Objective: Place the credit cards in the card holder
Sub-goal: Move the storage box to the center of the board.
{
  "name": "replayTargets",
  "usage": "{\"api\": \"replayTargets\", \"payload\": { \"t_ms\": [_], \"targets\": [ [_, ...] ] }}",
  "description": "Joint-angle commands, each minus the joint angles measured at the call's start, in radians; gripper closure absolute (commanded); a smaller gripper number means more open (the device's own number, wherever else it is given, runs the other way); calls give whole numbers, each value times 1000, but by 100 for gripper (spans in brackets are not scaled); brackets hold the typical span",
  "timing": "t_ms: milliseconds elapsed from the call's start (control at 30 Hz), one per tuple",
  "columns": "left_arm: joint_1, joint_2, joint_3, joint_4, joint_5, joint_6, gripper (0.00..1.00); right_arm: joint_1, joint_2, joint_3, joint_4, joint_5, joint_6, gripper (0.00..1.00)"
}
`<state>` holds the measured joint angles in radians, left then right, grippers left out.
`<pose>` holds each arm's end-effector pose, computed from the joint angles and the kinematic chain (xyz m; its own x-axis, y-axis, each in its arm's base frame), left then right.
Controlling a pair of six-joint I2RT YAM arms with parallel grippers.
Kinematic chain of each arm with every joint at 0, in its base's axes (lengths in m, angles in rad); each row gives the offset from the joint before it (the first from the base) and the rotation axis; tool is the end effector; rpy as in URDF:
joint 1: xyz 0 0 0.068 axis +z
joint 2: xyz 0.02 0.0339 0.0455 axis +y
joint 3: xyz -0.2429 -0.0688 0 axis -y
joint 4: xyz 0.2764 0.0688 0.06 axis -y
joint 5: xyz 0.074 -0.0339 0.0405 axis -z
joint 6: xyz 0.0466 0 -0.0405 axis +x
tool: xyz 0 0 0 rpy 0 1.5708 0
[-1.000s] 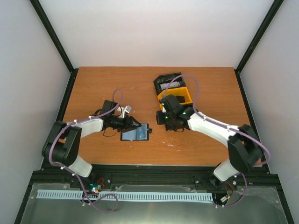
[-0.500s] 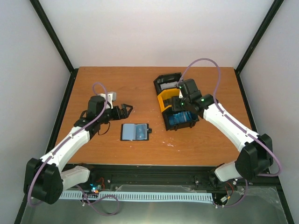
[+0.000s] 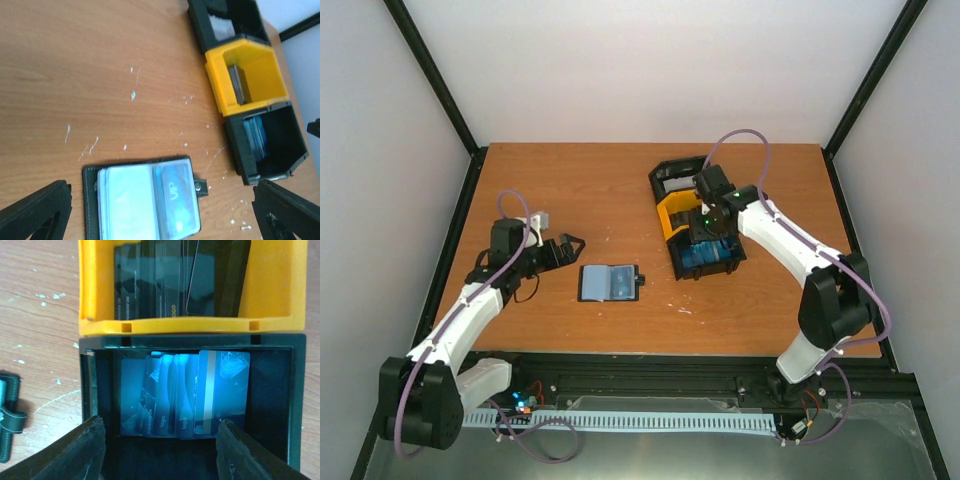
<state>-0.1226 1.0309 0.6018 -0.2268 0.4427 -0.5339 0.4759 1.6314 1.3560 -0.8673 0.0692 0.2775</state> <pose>0.2590 -0.0520 0.1906 -0.7488 -0.3711 -0.5493 0.0771 0.7742 -0.6282 0.3277 0.1653 0.2289 -0.8959 -0.1543 -0.4165 -0.1935 0.9797 0.0532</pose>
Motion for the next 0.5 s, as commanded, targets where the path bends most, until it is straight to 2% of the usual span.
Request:
{"api": "replayTargets", "payload": {
  "t_ms": [0, 167, 467],
  "targets": [
    [11, 42, -14, -24, 63, 63, 0, -12, 43, 31, -38, 37, 32, 40],
    [14, 158, 21, 16, 36, 61, 0, -44, 117, 121, -15, 47, 34, 41],
    [15, 446, 228, 13, 2, 105, 0, -76, 391, 407, -27, 13, -32, 44]
  ]
}}
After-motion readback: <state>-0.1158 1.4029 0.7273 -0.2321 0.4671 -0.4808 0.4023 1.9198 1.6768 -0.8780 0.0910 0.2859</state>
